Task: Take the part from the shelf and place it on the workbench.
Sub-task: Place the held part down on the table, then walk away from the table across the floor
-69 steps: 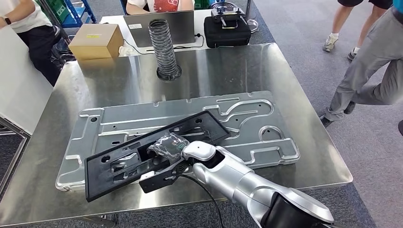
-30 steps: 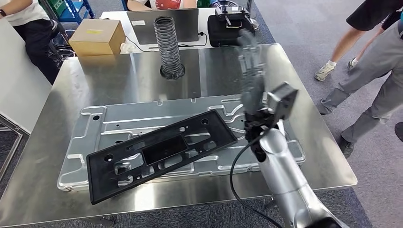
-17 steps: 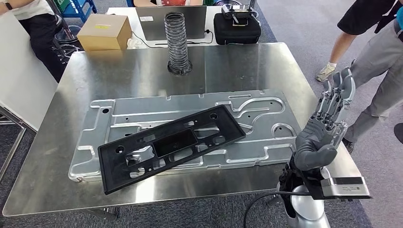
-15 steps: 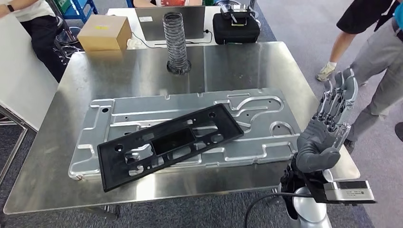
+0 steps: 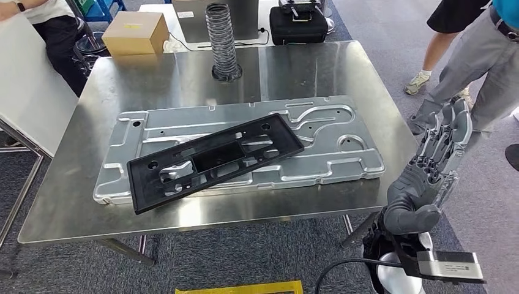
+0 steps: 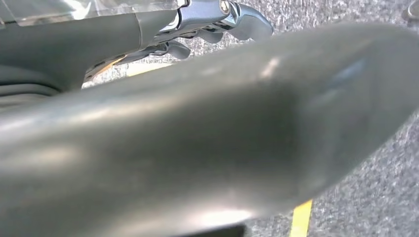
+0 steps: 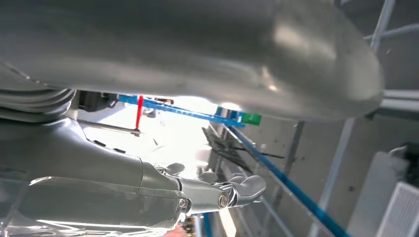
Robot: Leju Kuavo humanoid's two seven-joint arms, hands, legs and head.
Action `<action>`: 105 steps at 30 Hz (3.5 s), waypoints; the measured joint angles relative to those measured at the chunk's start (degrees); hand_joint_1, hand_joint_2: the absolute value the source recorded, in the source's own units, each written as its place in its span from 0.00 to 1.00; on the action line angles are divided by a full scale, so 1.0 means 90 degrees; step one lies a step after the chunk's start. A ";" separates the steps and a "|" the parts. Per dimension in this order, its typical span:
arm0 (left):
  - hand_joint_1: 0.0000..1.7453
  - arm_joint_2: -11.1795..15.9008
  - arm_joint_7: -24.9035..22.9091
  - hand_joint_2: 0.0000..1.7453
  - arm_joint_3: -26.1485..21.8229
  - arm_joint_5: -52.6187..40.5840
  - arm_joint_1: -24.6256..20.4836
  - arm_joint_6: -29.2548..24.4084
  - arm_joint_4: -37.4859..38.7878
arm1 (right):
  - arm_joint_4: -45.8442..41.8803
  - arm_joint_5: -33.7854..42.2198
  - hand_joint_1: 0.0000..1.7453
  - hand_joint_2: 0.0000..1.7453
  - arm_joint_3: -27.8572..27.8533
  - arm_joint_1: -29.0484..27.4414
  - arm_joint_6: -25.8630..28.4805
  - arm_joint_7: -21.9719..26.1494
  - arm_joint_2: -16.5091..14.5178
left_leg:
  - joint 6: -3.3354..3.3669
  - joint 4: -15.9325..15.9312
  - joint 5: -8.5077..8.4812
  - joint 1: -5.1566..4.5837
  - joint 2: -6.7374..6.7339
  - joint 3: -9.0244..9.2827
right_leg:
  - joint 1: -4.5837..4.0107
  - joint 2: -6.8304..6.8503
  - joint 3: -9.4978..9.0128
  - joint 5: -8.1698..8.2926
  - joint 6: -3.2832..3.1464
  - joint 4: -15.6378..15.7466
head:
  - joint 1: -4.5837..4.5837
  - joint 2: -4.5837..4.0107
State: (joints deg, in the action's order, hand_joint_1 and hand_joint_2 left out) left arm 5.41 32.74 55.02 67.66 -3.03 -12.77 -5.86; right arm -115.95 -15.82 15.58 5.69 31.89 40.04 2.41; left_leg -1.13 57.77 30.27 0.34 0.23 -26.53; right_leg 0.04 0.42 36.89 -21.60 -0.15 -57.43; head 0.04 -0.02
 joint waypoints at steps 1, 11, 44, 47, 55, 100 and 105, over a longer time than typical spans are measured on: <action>0.00 -0.0005 0.0006 0.00 -0.0039 -0.0001 0.0002 -0.0027 0.0000 | 0.0002 -0.0009 0.00 0.00 0.0029 -0.0002 -0.0007 0.0000 0.0009 | 0.0050 -0.0146 0.0039 -0.0018 0.0006 0.0058 | 0.0000 0.0003 0.0015 0.0054 0.0040 0.0000 | 0.0006 0.0001; 0.00 -0.0071 0.0053 0.00 -0.0183 0.0001 0.0068 -0.0054 0.0000 | 0.0244 0.0143 0.00 0.00 -0.0038 -0.0055 -0.0110 -0.0010 0.0194 | 0.0302 -0.0138 -0.0663 -0.0044 -0.0065 -0.0761 | 0.0071 -0.0032 0.0233 -0.1027 0.0243 -0.1749 | -0.0028 -0.0001; 0.00 -0.0124 0.0033 0.00 0.0205 0.0004 0.0090 0.0304 0.0046 | 0.3647 -0.2026 0.00 0.00 -0.2795 -0.1620 0.0643 -0.0756 -0.0339 | 0.0248 -0.0101 -0.0769 -0.0034 -0.0066 -0.0917 | 0.0080 0.0008 -0.0490 -0.0784 0.0276 -0.0891 | -0.0014 0.0000; 0.00 -0.0119 0.0018 0.00 0.0321 0.0004 0.0056 0.0368 0.0046 | 0.4996 -0.2181 0.00 0.00 -0.3209 -0.1311 0.0686 -0.0669 -0.0402 | 0.0150 -0.0107 -0.0964 -0.0037 -0.0074 -0.1019 | 0.0013 0.0009 -0.1232 -0.0954 0.0158 0.0243 | -0.0030 0.0001; 0.00 -0.0075 -0.0023 0.00 0.0645 0.0003 0.0078 0.0445 0.0049 | 0.9299 -0.3411 0.00 0.00 -0.4798 -0.0776 0.0884 -0.0885 -0.0406 | -0.0064 0.1518 0.0275 0.0010 -0.0061 -0.1491 | 0.0003 0.0085 -0.0712 -0.0456 -0.0091 0.0319 | -0.0047 -0.0001; 0.00 -0.0035 -0.0167 0.00 0.0976 0.0007 -0.0031 0.0387 0.0046 | 1.1611 -0.3784 0.00 0.00 -0.5536 -0.0434 -0.1455 -0.4085 -0.0647 | 0.0343 -0.0445 -0.0020 -0.0020 -0.0121 0.0180 | 0.0071 -0.0011 0.0495 -0.0990 0.0282 -0.1470 | -0.0092 -0.0001; 0.00 -0.0038 -0.0169 0.00 0.0973 0.0008 -0.0028 0.0387 0.0046 | 1.1611 -0.3782 0.00 0.00 -0.5547 -0.0432 -0.1487 -0.4082 -0.0646 | 0.0301 -0.0266 -0.0089 -0.0043 -0.0121 -0.0068 | 0.0060 -0.0013 -0.0367 -0.0748 0.0226 -0.0585 | -0.0092 -0.0001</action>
State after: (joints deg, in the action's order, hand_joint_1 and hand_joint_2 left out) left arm 5.07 31.22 63.78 67.73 -3.29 -9.29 -5.44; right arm -11.45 -49.86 -34.34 1.80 18.51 3.31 -3.40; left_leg 1.58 55.38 29.46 -0.04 -0.86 -27.14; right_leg 0.58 0.30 33.58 -28.33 1.89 -62.69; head -0.79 -0.02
